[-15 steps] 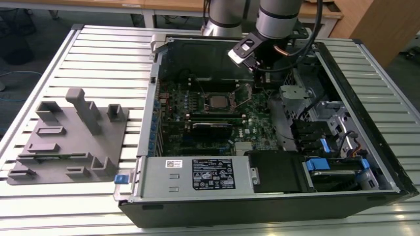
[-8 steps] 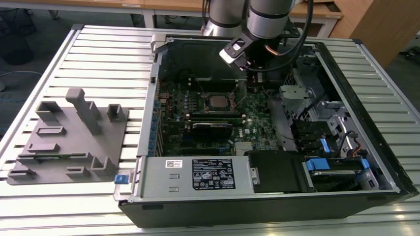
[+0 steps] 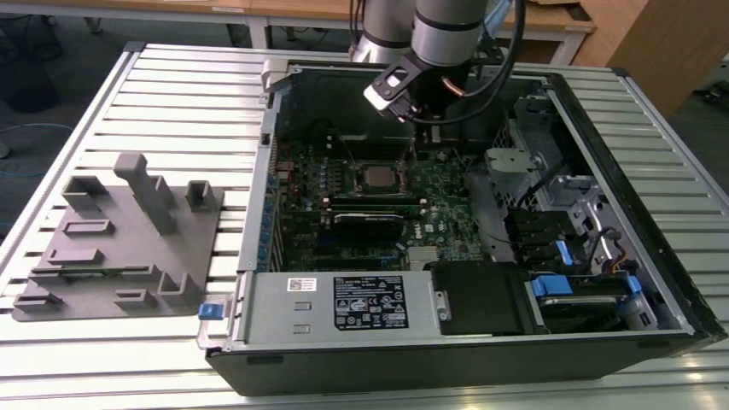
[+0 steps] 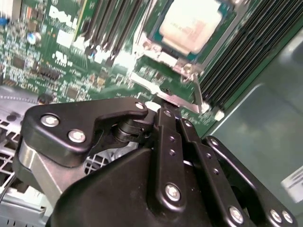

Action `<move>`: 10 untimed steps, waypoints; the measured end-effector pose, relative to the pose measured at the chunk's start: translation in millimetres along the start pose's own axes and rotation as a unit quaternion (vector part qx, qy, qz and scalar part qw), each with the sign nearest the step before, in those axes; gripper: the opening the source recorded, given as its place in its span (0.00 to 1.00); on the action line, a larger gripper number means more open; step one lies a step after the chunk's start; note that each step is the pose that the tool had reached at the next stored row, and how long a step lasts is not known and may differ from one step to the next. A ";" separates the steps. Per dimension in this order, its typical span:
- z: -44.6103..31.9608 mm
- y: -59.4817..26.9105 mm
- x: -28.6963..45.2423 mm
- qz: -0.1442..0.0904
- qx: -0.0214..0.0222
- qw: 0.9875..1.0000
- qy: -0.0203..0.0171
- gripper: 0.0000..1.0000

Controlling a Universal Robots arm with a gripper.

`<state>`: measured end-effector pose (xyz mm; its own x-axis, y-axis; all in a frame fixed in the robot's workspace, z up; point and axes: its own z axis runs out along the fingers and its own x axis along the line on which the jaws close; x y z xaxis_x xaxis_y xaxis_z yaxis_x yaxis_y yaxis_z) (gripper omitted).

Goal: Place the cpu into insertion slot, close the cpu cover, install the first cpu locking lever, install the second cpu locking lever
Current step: 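Close the cpu cover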

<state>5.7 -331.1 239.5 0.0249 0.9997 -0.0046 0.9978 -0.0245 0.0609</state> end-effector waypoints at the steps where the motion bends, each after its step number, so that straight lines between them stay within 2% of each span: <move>1: -0.1 -3.0 0.0 0.000 0.000 1.000 0.000 0.10; 4: -0.6 -11.0 -0.2 0.000 -0.001 1.000 0.000 0.10; 10: -0.6 -12.2 -0.3 0.000 -0.001 1.000 0.000 0.10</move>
<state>-6.5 -331.1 239.3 0.0248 0.9997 -0.0046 0.9977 -0.0245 0.0634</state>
